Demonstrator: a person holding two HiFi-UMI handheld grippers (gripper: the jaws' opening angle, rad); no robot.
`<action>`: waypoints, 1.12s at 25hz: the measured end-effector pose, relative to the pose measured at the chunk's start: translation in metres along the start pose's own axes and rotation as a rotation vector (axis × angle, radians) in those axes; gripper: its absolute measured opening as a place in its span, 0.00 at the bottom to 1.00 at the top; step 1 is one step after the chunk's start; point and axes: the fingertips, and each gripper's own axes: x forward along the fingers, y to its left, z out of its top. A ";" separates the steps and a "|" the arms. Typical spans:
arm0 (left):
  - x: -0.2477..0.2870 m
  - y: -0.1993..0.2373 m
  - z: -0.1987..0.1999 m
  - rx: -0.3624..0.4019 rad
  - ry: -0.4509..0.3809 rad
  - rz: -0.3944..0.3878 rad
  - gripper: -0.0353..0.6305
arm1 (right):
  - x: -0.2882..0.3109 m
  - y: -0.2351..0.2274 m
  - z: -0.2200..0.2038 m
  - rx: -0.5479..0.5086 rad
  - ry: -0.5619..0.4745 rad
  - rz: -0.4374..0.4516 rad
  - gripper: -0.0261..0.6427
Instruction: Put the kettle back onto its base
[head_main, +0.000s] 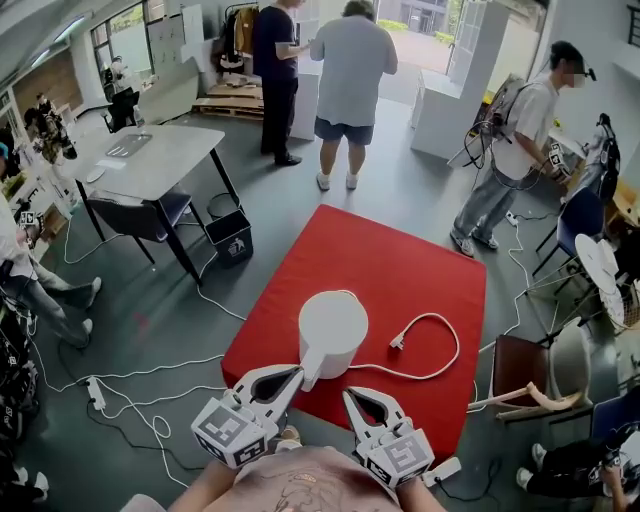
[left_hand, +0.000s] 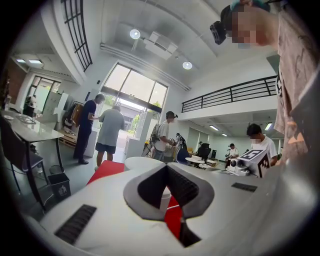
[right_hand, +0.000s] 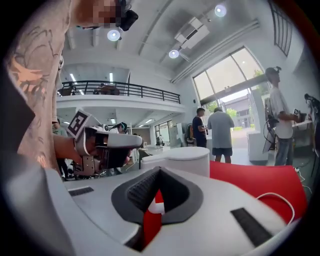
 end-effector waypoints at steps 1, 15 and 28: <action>0.001 -0.002 0.000 0.000 0.002 -0.005 0.03 | -0.002 0.000 0.002 -0.004 0.001 0.000 0.05; 0.002 -0.040 -0.016 -0.008 0.042 0.008 0.03 | -0.038 0.000 0.000 0.017 0.036 0.066 0.05; -0.019 -0.063 -0.020 0.015 0.069 -0.020 0.03 | -0.056 0.018 0.008 0.055 0.012 0.072 0.05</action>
